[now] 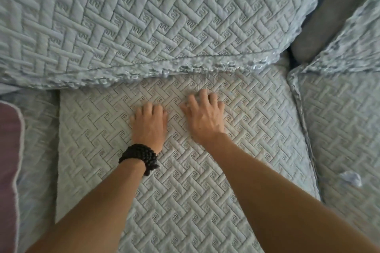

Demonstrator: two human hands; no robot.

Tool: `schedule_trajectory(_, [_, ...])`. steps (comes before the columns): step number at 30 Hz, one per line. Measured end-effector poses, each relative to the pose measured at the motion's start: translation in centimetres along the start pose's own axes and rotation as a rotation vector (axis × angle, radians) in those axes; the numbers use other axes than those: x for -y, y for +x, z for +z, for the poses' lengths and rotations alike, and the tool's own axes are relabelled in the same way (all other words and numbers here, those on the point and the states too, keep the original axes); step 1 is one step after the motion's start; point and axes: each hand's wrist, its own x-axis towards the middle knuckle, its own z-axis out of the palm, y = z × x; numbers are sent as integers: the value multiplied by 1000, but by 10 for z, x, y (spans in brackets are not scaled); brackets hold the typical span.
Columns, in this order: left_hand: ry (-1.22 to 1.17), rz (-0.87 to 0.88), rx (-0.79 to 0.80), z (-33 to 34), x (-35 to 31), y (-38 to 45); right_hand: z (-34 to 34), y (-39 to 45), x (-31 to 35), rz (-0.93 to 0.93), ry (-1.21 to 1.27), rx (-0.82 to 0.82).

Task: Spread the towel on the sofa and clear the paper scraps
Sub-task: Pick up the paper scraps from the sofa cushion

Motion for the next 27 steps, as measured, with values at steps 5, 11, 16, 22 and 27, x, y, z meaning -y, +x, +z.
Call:
schedule_trajectory(5, [0, 116, 14, -10, -6, 9, -13, 7, 1, -36, 48, 169])
schedule_trajectory(11, [-287, 159, 150, -32, -31, -8, -35, -62, -18, 207, 458, 88])
schedule_trajectory(16, [-386, 263, 327, -60, -107, -36, -77, -138, -74, 594, 543, -52])
schedule_trajectory(22, [-448, 433, 460, -76, -236, -53, -135, -205, -174, 843, 467, -183])
schedule_trajectory(27, [-420, 457, 569, -45, -346, -83, -145, -249, -260, 989, 500, -235])
